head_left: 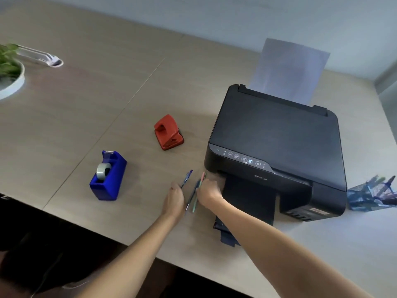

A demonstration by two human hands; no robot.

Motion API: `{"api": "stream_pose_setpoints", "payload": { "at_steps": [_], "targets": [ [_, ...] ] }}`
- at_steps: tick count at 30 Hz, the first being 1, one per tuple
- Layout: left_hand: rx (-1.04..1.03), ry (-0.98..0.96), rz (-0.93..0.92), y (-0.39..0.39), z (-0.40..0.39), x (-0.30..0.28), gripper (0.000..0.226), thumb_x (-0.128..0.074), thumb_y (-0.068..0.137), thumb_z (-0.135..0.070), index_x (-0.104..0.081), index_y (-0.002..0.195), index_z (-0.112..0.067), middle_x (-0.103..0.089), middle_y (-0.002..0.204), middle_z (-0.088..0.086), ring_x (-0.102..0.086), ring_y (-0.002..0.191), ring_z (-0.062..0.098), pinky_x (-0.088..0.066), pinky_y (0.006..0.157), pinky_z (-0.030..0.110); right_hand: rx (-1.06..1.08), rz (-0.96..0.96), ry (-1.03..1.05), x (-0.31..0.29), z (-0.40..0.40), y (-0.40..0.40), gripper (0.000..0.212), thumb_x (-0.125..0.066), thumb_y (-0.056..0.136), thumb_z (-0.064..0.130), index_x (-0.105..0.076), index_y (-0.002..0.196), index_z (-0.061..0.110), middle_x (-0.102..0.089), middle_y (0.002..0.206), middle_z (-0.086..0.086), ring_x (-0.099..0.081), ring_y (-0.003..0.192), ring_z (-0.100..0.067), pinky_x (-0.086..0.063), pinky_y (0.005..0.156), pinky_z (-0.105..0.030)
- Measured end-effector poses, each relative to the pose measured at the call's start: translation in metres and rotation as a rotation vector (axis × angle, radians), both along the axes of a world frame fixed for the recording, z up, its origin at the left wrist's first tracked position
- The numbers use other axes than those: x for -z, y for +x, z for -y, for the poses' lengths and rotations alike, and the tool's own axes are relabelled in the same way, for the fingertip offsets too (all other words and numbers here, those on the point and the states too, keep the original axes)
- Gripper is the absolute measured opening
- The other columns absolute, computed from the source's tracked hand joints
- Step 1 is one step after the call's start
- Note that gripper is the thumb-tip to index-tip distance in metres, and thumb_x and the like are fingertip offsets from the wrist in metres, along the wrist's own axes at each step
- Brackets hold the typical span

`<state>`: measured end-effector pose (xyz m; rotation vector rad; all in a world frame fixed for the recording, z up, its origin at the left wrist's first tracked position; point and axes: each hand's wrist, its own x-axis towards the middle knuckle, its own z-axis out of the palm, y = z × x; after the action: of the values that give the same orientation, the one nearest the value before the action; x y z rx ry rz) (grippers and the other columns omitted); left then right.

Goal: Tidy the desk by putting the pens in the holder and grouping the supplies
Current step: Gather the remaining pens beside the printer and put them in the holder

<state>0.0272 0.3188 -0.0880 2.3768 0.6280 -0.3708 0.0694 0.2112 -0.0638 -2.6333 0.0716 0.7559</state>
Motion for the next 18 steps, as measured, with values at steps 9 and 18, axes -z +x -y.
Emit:
{"api": "stream_pose_setpoints", "payload": {
  "at_steps": [9,18],
  "targets": [
    [0.183,0.131,-0.051,-0.015,0.006,0.001,0.020,-0.047,0.093,-0.011,-0.051,0.111,-0.004,-0.053,0.120,0.016,-0.058,0.104,0.035,-0.050,0.083,0.043,-0.019,-0.008,0.051,-0.009,0.006,-0.002,0.033,-0.041,0.094,0.009,-0.052,0.122,-0.005,-0.057,0.122,-0.026,-0.055,0.114,-0.041,-0.045,0.091,-0.041],
    [0.319,0.379,-0.011,-0.018,0.026,0.003,0.028,-0.053,0.094,-0.021,-0.053,0.119,-0.007,-0.056,0.120,0.010,-0.060,0.106,0.025,-0.051,0.083,0.034,-0.120,0.310,0.377,-0.084,0.073,-0.022,0.012,-0.045,0.093,0.012,-0.043,0.087,0.002,-0.058,0.073,-0.019,-0.050,0.053,-0.035,-0.051,0.053,-0.046]
  ]
}}
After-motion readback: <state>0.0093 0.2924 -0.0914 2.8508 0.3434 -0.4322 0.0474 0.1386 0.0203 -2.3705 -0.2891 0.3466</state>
